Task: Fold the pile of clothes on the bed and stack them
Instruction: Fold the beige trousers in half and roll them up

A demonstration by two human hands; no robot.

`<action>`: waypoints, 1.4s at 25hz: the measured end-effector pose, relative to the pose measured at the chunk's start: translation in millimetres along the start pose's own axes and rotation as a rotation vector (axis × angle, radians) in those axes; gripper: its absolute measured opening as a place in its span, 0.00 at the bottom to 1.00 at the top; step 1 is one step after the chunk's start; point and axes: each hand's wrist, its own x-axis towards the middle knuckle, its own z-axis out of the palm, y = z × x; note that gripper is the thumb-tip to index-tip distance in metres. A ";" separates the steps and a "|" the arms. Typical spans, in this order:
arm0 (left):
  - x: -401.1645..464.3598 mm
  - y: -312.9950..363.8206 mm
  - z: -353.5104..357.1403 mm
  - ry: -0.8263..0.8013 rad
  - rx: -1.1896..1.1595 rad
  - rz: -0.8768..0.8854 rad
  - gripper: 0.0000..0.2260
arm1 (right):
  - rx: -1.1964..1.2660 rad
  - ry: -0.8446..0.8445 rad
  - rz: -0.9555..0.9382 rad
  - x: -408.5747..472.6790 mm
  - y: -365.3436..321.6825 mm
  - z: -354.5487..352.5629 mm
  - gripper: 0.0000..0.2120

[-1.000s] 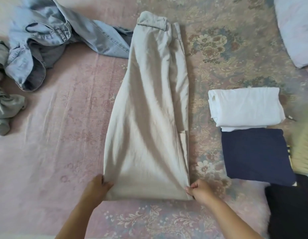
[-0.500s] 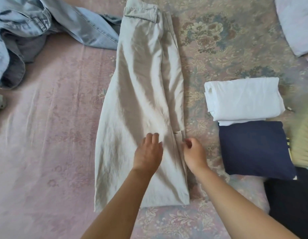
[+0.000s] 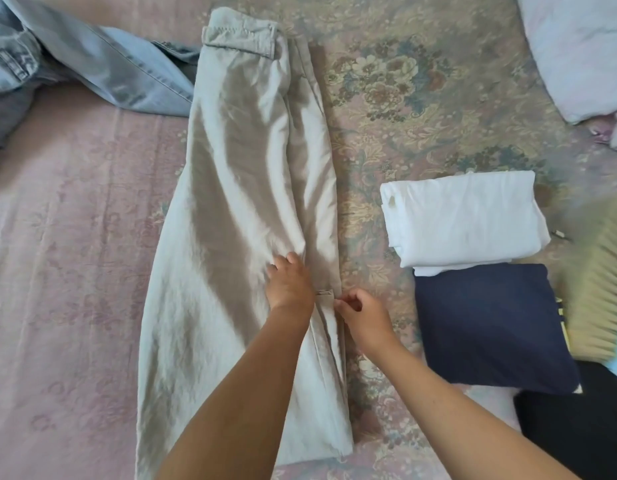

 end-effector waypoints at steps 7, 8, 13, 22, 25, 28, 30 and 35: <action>-27.4 12.4 -2.2 -0.051 -0.298 0.385 0.10 | 0.017 -0.117 0.025 8.0 -8.6 -15.5 0.06; -27.5 14.5 4.4 -0.081 -0.204 0.420 0.13 | 0.004 -0.098 0.033 10.6 -9.6 -18.5 0.06; -29.3 8.0 -1.2 0.011 -0.218 0.496 0.19 | 0.028 0.015 0.039 36.7 -33.2 -22.6 0.12; 79.1 -78.3 -41.1 0.501 0.213 0.490 0.27 | -0.168 0.162 -0.178 72.1 -78.6 -3.2 0.03; 119.2 -73.9 -47.1 0.465 0.195 0.447 0.28 | -0.134 0.264 -0.381 104.7 -117.4 3.8 0.09; 134.3 -65.4 -37.3 0.504 0.155 0.456 0.29 | -0.220 0.258 -0.518 154.8 -171.2 3.9 0.11; 138.1 -66.9 -32.5 0.541 0.089 0.462 0.28 | -0.293 0.227 -0.553 194.4 -209.9 6.7 0.13; 144.6 -69.1 -28.7 0.620 0.024 0.488 0.29 | -0.343 0.188 -0.311 269.0 -289.0 10.5 0.18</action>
